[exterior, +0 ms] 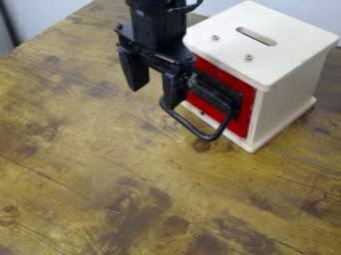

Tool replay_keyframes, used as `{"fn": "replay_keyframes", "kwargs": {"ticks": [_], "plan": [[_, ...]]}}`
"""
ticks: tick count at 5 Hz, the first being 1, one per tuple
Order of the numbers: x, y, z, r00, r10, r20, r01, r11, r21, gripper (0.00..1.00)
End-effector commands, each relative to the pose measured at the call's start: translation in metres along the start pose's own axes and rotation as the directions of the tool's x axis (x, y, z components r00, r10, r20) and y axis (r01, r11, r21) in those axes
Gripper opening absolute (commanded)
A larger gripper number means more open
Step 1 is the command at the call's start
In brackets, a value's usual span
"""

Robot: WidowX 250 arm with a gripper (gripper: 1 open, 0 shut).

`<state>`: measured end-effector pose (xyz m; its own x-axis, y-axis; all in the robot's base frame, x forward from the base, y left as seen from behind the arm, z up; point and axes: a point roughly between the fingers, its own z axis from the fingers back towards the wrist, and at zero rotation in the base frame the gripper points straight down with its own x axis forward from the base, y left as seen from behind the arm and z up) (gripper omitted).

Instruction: Close the drawer

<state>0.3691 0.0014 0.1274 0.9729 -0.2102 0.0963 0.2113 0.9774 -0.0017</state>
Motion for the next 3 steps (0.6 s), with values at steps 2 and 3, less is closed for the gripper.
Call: {"fn": "replay_keyframes", "kwargs": {"ticks": [2, 3], "plan": [[0.0025, 0.0062, 0.0205, 0.997, 0.037, 0.064, -0.039, 0.999, 0.019, 1.0], [0.0026, 0.0056, 0.0205, 0.997, 0.042, 0.063, -0.044, 0.999, 0.021, 1.0]]}}
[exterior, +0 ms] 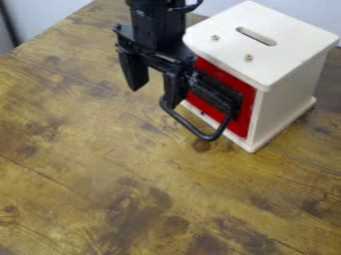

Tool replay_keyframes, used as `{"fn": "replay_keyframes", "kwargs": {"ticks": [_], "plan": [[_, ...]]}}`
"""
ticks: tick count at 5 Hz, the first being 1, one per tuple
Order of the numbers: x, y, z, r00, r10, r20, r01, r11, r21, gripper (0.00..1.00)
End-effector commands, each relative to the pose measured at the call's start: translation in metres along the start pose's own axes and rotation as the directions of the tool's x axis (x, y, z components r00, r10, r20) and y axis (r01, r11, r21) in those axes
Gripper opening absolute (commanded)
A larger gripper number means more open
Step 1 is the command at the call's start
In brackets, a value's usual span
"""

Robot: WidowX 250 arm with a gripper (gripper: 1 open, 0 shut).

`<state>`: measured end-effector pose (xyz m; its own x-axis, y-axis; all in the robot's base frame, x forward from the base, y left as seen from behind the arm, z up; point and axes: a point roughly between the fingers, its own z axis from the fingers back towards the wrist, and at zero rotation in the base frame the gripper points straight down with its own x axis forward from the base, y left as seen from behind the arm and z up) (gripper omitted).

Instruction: Close the drawer

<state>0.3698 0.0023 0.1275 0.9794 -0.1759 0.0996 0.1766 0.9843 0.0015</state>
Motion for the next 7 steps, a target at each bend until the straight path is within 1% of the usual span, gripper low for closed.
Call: {"fn": "replay_keyframes", "kwargs": {"ticks": [1, 3, 7], "plan": [[0.0025, 0.0035, 0.0204, 0.998, 0.011, 0.06, -0.012, 1.0, 0.014, 1.0], [0.0028, 0.001, 0.0202, 0.998, 0.015, 0.06, -0.016, 1.0, 0.009, 1.0], [0.0033, -0.0041, 0.0197, 0.998, 0.015, 0.058, -0.016, 1.0, 0.011, 1.0]]}}
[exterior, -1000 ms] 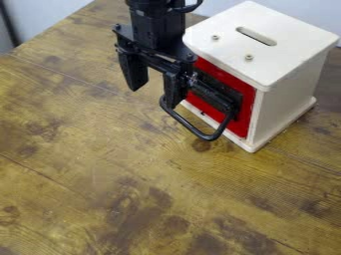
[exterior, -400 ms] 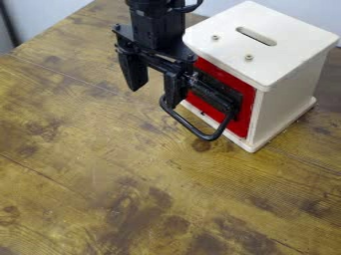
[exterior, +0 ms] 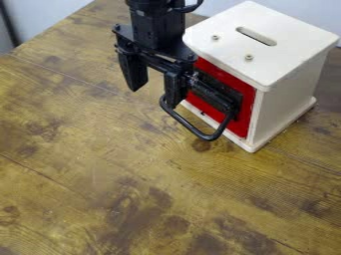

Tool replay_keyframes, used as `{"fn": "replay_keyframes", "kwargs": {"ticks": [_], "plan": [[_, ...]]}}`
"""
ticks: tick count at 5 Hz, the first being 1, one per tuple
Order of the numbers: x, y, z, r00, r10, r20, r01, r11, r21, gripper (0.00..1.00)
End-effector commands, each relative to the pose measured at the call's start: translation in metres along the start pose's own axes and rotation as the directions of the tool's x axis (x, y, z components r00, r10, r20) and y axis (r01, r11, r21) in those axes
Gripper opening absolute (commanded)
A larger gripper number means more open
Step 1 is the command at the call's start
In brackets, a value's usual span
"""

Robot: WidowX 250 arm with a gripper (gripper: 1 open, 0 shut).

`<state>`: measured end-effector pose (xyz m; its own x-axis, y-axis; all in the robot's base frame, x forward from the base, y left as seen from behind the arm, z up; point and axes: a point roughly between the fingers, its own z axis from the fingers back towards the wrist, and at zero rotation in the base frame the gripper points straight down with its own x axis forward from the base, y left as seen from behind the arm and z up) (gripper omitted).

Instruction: Close the drawer

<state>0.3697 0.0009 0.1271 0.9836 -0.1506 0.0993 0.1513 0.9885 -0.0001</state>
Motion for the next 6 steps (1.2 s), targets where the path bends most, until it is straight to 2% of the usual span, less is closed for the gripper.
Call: {"fn": "replay_keyframes", "kwargs": {"ticks": [1, 6], "plan": [[0.0033, -0.004, 0.0199, 0.998, -0.012, 0.059, 0.011, 1.0, 0.01, 1.0], [0.0044, -0.0088, 0.0196, 0.998, -0.024, 0.06, 0.024, 1.0, 0.009, 1.0]]}}
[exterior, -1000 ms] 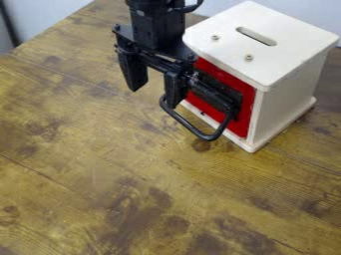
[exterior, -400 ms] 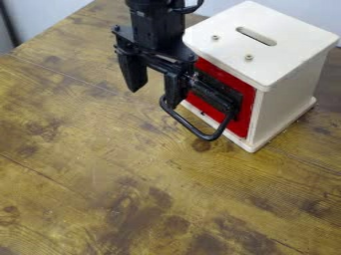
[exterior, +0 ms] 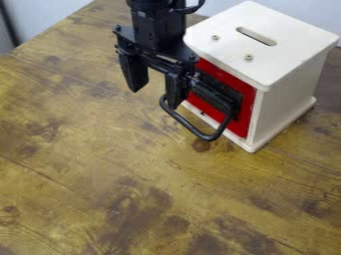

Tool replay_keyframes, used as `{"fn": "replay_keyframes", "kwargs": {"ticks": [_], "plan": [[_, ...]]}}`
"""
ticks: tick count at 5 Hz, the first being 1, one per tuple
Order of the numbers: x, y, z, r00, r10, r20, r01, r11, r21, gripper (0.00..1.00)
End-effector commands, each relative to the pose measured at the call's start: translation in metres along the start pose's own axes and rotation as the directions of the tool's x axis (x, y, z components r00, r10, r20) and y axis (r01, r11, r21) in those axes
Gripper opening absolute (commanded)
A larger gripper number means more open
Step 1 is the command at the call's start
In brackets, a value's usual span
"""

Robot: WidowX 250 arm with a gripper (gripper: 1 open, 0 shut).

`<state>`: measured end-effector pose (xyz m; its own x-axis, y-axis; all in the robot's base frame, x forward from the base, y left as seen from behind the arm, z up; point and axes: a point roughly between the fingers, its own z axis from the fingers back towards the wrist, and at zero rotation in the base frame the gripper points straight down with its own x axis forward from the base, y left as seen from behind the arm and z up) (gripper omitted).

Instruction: Close the drawer

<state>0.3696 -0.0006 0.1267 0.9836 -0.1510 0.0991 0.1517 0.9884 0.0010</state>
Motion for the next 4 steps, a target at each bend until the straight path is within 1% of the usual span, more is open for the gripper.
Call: {"fn": "replay_keyframes", "kwargs": {"ticks": [1, 4], "plan": [[0.0043, -0.0071, 0.0198, 0.998, -0.028, 0.061, 0.027, 1.0, 0.007, 1.0], [0.0038, -0.0068, 0.0198, 0.998, -0.032, 0.057, 0.032, 0.999, 0.003, 1.0]]}}
